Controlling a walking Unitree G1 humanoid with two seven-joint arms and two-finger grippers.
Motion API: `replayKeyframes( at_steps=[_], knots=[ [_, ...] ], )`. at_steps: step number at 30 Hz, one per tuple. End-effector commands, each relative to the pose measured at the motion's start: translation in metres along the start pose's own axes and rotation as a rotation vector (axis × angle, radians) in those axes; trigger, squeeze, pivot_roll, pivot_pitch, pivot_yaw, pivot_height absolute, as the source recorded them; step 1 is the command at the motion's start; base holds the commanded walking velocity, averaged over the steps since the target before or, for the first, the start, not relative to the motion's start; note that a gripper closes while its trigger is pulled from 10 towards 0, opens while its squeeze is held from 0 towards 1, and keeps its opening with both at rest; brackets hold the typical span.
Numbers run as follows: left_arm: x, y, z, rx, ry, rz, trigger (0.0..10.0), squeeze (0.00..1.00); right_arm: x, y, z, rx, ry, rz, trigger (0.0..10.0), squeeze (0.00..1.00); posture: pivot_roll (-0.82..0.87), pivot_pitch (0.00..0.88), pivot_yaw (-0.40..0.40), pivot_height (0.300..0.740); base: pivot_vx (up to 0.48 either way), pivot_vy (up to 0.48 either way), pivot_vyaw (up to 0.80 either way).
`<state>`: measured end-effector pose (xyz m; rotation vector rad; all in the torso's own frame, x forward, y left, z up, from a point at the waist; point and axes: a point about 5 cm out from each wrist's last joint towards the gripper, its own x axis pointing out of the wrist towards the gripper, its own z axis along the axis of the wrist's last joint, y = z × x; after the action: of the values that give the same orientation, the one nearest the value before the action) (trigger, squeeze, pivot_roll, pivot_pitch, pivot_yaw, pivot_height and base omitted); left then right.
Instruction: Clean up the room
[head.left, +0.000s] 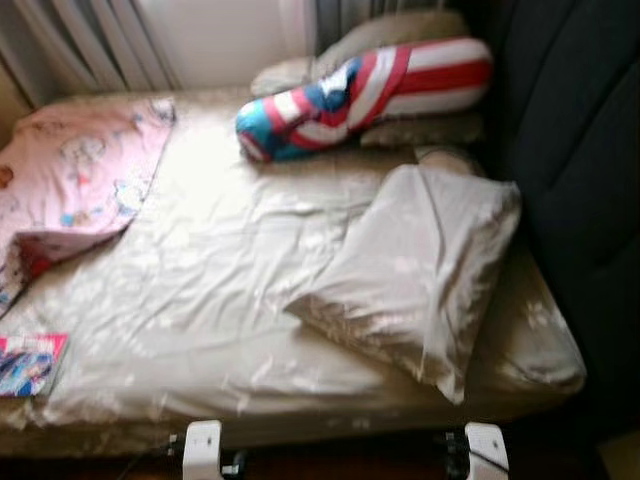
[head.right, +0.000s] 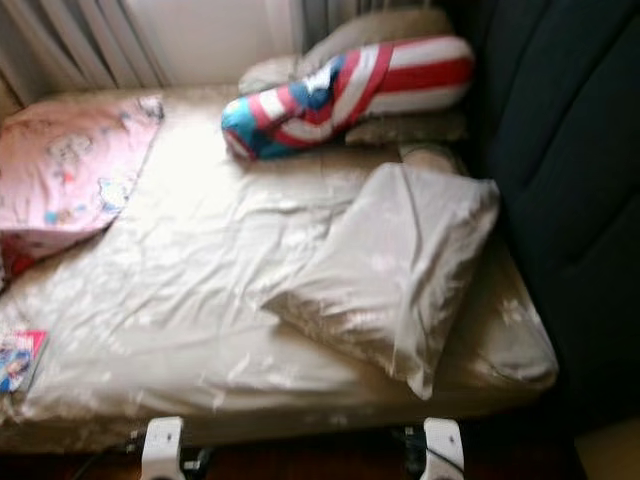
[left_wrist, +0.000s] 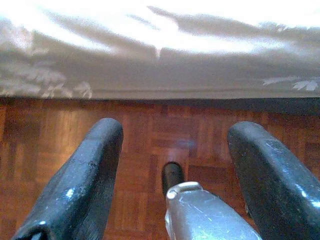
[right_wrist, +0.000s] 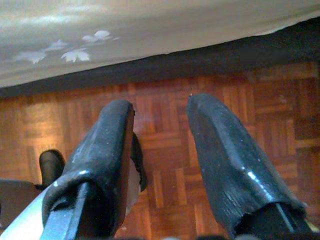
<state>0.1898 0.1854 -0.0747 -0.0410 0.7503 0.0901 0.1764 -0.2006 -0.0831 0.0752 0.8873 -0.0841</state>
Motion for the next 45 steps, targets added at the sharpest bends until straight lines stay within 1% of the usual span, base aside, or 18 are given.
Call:
replayKeyframes(
  at_steps=[1, 8, 11, 14, 19, 23, 24, 29, 30, 31, 32, 33, 34, 35, 36, 39, 40, 45],
  knots=[
    [-0.001, 0.002, -0.004, -0.013, 0.021, 0.010, 10.0, 0.00, -0.001, 0.000, -0.004, -0.004, 0.014, -0.001, 10.0, 0.00, -0.11, 0.119, 0.027, 0.740, 0.300, 0.000, 0.00],
    [-0.001, 0.002, -0.003, -0.013, 0.016, 0.010, 10.0, 0.00, -0.001, 0.000, -0.003, 0.002, 0.000, -0.005, 10.0, 0.00, -0.11, 0.118, 0.027, 0.740, 0.287, 0.000, 0.00],
    [0.000, 0.002, 0.000, -0.016, 0.006, 0.007, 10.0, 0.00, -0.001, 0.000, -0.003, 0.004, -0.006, -0.006, 10.0, 0.00, -0.10, 0.119, 0.026, 0.740, 0.000, 0.000, 0.00],
    [0.001, 0.002, 0.004, -0.022, -0.012, 0.007, 10.0, 0.00, -0.001, 0.000, -0.002, 0.007, -0.018, -0.009, 10.0, 0.00, -0.10, 0.121, 0.027, 0.740, 0.000, 0.000, 0.00],
    [0.003, 0.004, 0.014, -0.023, -0.066, -0.001, 10.0, 0.00, -0.002, 0.000, 0.000, 0.038, -0.054, -0.020, 10.0, 0.00, -0.10, 0.124, 0.027, 0.740, 0.000, 0.000, 0.00],
    [0.005, 0.004, 0.032, -0.025, -0.172, -0.028, 10.0, 0.00, -0.003, -0.001, 0.003, 0.084, -0.121, -0.041, 10.0, 0.00, -0.10, 0.131, 0.026, 0.740, 0.000, 0.000, 0.00],
    [0.005, 0.004, 0.032, -0.025, -0.172, -0.028, 10.0, 0.00, -0.003, -0.001, 0.003, 0.084, -0.121, -0.041, 10.0, 0.00, -0.10, 0.131, 0.026, 0.740, 0.000, 0.000, 0.00],
    [0.002, 0.011, 0.049, -0.043, -0.304, -0.028, 10.0, 0.00, -0.006, -0.001, 0.008, 0.137, -0.226, -0.034, 10.0, 0.00, -0.11, 0.136, 0.025, 0.740, 0.000, 0.000, 0.00],
    [0.000, 0.013, 0.058, -0.041, -0.374, -0.032, 10.0, 0.00, -0.007, -0.001, 0.011, 0.150, -0.265, -0.031, 10.0, 0.00, -0.11, 0.137, 0.025, 0.740, 0.000, 0.000, 0.00],
    [0.000, 0.013, 0.058, -0.041, -0.374, -0.032, 10.0, 0.00, -0.007, -0.001, 0.011, 0.150, -0.265, -0.031, 10.0, 0.00, -0.11, 0.137, 0.025, 0.740, 0.000, 0.000, 0.00],
    [-0.004, 0.014, 0.068, -0.042, -0.457, -0.037, 10.0, 0.00, -0.008, -0.001, 0.013, 0.133, -0.294, -0.025, 10.0, 0.00, -0.11, 0.138, 0.023, 0.740, 0.000, 0.000, 0.00],
    [-0.009, 0.015, 0.075, -0.039, -0.520, -0.040, 10.0, 0.00, -0.006, 0.000, 0.055, 0.095, -0.456, -0.007, 10.0, 0.00, -0.11, 0.140, 0.022, 0.740, 0.000, 0.000, 0.00],
    [-0.011, 0.015, 0.078, -0.039, -0.545, -0.042, 10.0, 0.00, -0.007, 0.002, 0.083, 0.082, -0.560, 0.005, 10.0, 0.00, -0.11, 0.142, 0.022, 0.740, 0.000, 0.000, 0.00],
    [-0.013, 0.015, 0.080, -0.039, -0.561, -0.043, 10.0, 0.00, -0.009, 0.003, 0.101, 0.074, -0.628, 0.013, 10.0, 0.00, -0.11, 0.143, 0.021, 0.740, 0.000, 0.000, 0.00],
    [-0.014, 0.015, 0.081, -0.039, -0.569, -0.045, 10.0, 0.00, -0.010, 0.004, 0.110, 0.071, -0.661, 0.018, 10.0, 0.00, -0.11, 0.143, 0.021, 0.740, 0.000, 0.000, 0.00],
    [-0.019, 0.009, 0.083, -0.033, -0.609, -0.060, 10.0, 0.00, -0.014, 0.005, 0.112, 0.048, -0.706, 0.036, 10.0, 0.00, -0.11, 0.148, 0.018, 0.740, 0.000, 0.000, 0.00],
    [-0.023, 0.005, 0.085, -0.027, -0.638, -0.069, 10.0, 0.00, -0.017, 0.007, 0.112, 0.045, -0.731, 0.042, 10.0, 0.00, -0.11, 0.151, 0.018, 0.740, 0.000, 0.000, 0.00],
    [-0.031, 0.002, 0.088, -0.032, -0.668, -0.066, 10.0, 0.00, -0.022, 0.010, 0.109, 0.059, -0.766, 0.039, 10.0, 0.00, -0.11, 0.159, 0.019, 0.740, 0.000, 0.000, 0.00]
  ],
)
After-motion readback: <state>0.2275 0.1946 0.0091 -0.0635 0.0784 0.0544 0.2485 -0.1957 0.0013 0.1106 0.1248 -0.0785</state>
